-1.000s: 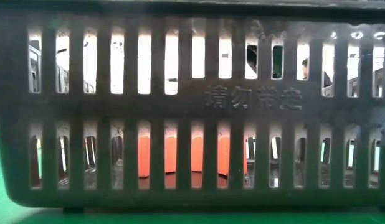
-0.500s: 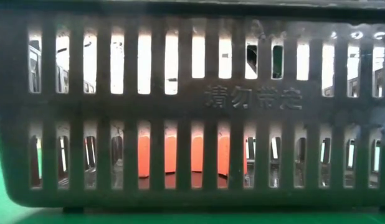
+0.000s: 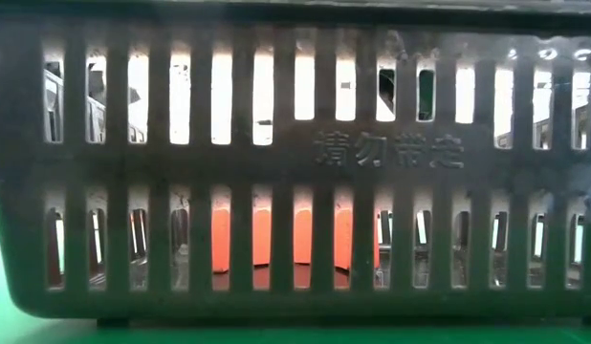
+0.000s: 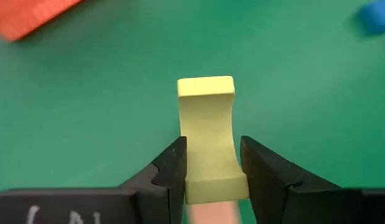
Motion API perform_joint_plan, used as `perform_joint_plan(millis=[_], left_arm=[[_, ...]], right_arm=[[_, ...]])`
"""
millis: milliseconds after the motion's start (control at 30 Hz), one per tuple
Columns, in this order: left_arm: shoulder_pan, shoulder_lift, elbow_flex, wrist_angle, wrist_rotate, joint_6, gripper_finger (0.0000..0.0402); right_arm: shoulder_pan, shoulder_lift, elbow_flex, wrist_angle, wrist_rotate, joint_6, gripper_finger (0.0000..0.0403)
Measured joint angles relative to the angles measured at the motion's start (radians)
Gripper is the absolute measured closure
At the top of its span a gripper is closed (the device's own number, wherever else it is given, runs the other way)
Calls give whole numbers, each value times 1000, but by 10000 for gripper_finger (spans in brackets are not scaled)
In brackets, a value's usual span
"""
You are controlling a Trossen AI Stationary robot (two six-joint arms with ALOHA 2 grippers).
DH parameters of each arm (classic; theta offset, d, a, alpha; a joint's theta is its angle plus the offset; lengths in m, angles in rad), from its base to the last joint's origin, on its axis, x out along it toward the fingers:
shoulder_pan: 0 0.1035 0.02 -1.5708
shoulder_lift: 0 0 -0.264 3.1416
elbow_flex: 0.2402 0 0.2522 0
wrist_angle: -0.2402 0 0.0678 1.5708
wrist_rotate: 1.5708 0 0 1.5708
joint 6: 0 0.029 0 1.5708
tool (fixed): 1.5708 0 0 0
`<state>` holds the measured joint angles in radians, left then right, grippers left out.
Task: Sort & place blocks by color
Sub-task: Put the bottom green block into the green bin
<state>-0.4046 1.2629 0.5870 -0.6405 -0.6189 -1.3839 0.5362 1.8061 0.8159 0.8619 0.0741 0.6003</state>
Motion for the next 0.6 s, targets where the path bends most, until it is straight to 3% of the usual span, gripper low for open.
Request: perform_joint_plan(millis=[300,433,600], left_arm=[[-24,-1,59,305,14,337,274],[-55,-1,59,492,126,486,274],[-119,-1,59,643,250,515,274]], right_arm=[[-22,0,0,0,2,-44,110],[-39,0,0,0,2,-44,110],[-75,0,0,0,5,-49,110]])
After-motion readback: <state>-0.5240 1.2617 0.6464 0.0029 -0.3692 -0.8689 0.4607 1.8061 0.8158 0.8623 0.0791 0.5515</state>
